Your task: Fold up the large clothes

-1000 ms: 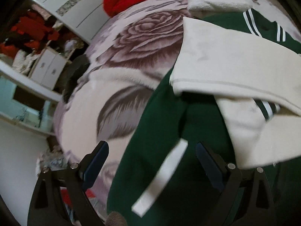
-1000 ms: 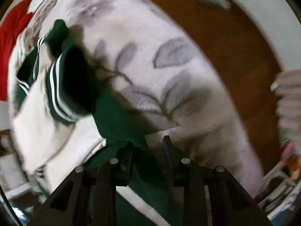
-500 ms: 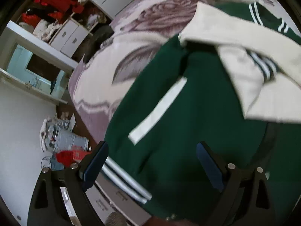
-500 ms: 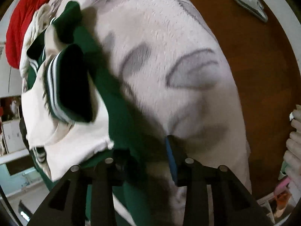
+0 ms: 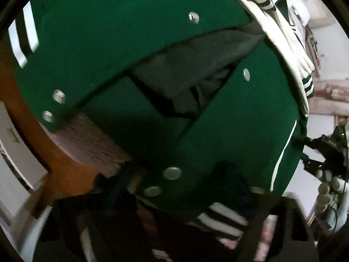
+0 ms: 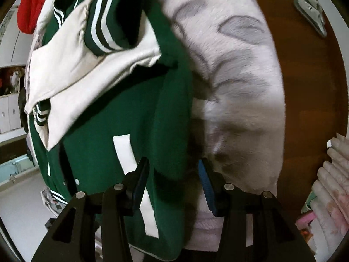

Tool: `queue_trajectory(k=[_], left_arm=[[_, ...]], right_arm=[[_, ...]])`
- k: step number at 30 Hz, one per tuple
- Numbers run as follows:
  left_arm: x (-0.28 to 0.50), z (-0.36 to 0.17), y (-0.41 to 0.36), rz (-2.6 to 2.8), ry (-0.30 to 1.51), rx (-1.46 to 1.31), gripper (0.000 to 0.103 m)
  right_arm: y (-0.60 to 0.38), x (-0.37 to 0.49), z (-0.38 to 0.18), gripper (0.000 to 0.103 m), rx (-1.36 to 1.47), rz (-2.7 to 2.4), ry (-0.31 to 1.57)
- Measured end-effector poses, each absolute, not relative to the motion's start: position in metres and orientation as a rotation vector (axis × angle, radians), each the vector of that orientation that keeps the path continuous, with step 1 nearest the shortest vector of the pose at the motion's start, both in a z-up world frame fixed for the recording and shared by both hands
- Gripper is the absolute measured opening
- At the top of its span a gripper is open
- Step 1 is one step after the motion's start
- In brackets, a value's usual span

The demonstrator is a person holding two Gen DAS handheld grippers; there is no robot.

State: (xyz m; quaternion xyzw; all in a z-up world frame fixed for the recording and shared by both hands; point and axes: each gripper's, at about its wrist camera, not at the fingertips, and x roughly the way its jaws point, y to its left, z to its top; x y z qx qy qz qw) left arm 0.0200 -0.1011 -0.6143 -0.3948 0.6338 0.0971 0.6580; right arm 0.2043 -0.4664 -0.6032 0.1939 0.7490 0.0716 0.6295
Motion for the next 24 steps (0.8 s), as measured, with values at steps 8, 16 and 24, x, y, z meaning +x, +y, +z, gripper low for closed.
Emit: queue_trajectory(k=[8, 16, 24], left_arm=[[0.01, -0.526, -0.087, 0.232, 1.252, -0.765, 0.014], [0.029, -0.573, -0.067, 0.284, 1.378, -0.707, 0.021], [0.039, -0.548, -0.093, 0.384, 1.433, -0.451, 0.059]], right_arm=[[-0.46, 0.198, -0.619, 0.049, 0.408, 0.18, 1.758], [-0.46, 0.199, -0.595, 0.049, 0.419, 0.238, 1.697], [-0.488, 0.259, -0.607, 0.049, 0.238, 0.084, 1.559]])
